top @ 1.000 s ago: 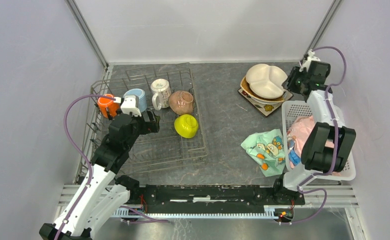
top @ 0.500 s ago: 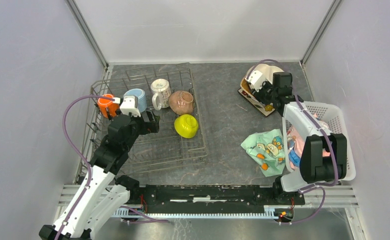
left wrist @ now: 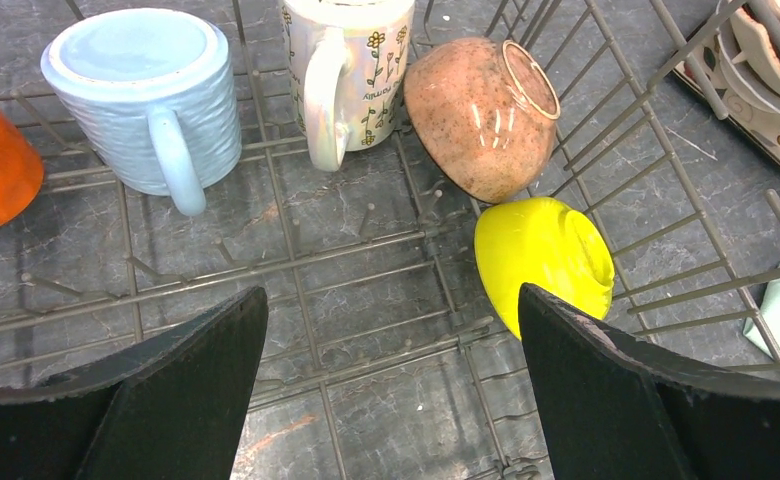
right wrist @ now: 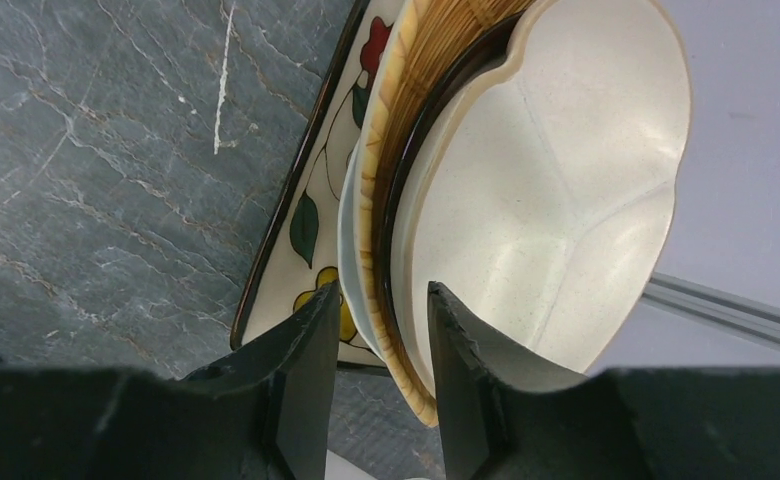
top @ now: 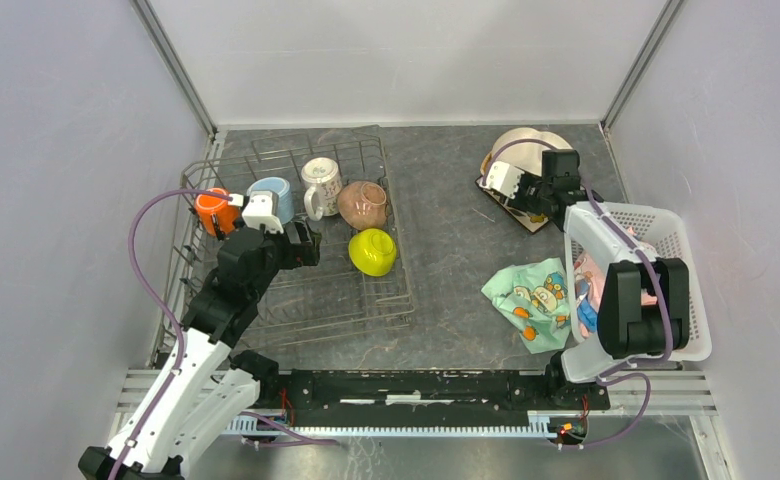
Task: Load the mixed dishes into the dish rack
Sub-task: Pick up the plate at the center of the board.
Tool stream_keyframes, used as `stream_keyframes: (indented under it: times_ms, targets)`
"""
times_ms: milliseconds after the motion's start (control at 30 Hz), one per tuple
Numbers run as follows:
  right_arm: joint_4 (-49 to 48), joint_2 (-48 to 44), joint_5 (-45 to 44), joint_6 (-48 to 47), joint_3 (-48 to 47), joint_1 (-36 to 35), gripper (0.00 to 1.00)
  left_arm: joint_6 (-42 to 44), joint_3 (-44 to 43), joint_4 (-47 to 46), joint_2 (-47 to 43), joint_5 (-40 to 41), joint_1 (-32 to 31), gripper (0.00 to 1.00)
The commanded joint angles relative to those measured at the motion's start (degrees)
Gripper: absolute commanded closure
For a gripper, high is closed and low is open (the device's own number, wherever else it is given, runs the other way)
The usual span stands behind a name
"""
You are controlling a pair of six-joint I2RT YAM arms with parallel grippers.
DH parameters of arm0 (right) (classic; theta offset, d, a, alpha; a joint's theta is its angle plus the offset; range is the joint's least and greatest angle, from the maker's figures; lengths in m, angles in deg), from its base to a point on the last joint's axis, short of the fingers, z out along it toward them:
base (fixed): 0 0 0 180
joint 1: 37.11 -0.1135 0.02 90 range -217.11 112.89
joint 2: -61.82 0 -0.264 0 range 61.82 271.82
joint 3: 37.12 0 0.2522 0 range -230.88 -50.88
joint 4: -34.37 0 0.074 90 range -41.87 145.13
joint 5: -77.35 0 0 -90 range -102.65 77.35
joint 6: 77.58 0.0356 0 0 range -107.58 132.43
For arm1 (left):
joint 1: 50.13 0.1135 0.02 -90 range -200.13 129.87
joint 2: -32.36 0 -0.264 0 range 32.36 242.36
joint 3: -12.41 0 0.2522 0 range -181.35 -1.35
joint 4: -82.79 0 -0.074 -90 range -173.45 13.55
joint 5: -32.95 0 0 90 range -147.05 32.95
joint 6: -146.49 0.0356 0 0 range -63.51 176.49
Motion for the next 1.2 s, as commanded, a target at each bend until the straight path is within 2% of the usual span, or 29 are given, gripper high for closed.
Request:
stream_keyframes:
  times_ms: [0,267,600,700,867,1167]
  targets:
    - [-3.5,0.7,-0.7,-3.1,-0.1,0.0,0.57,1.7,0.1,-2.9,0.6,0.0,-0.1,0.00]
    - [-10.4,2.3,-4.5,-5.1,3.5,-0.8,0.65,1.7,0.0,-3.0,1.0,-0.4,-0.1,0.00]
    - [-17.1,3.7,-7.1,-6.3,7.3,-1.4,0.68,1.7,0.1,-2.9,0.7,-0.4,-0.1,0.00]
    - [-18.1,4.1,-5.9,-6.5,8.4,-1.4,0.76,1.7,0.0,-2.8,0.4,-0.2,-0.1,0.00]
    - [-17.0,2.5,-3.8,-6.2,8.5,-1.5,0.98,1.7,0.1,-3.1,0.4,-0.2,-0.1,0.00]
    - [-17.0,-1.7,-0.4,-4.0,6.4,-1.5,1.00,1.7,0.1,-3.1,0.6,-0.6,-0.1,0.00]
